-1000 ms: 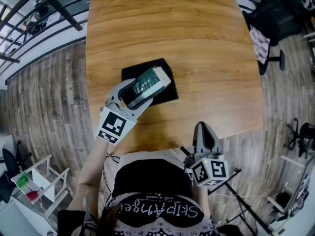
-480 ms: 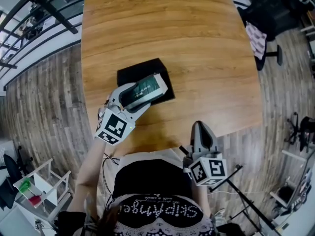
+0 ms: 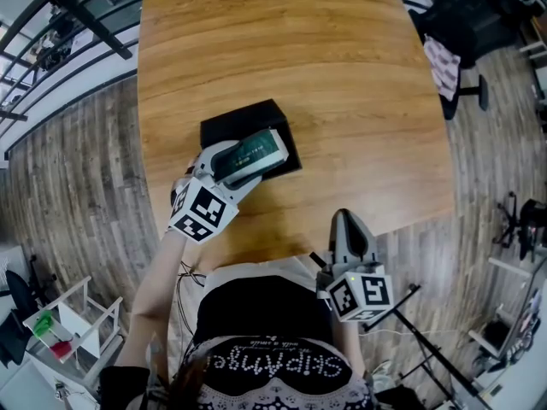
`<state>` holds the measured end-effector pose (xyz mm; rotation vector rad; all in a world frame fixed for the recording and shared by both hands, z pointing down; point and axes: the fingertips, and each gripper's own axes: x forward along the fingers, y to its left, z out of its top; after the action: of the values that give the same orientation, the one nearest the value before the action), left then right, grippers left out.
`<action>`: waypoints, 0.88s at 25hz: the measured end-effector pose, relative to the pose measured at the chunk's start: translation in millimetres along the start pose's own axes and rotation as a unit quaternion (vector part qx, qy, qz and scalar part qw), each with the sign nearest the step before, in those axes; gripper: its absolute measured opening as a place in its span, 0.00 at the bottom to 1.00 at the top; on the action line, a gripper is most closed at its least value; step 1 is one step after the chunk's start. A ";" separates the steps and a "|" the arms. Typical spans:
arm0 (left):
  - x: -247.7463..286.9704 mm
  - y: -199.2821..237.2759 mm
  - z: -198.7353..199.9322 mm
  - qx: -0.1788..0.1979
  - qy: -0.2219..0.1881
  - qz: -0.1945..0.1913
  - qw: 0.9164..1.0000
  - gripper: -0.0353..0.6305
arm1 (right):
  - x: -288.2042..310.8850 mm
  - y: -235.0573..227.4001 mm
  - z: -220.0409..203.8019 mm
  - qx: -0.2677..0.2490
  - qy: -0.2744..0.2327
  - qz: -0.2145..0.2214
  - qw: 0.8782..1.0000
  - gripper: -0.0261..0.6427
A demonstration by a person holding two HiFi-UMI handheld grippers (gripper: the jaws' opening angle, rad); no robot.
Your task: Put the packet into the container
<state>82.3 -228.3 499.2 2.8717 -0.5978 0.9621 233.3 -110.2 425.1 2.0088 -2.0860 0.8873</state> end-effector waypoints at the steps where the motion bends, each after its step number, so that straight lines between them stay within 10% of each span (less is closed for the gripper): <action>1: 1.4 -0.1 -1.1 -0.001 0.002 -0.001 1.000 0.55 | 0.2 0.0 -0.3 0.000 0.000 0.000 1.000 0.10; 22: 28.7 -0.9 -21.6 -0.018 0.066 -0.017 0.998 0.55 | 6.7 2.8 3.1 -0.008 0.002 0.010 1.000 0.10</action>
<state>91.4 -233.7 533.6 2.7507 -0.5465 1.1124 230.9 -117.7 424.7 1.9799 -2.1080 0.8737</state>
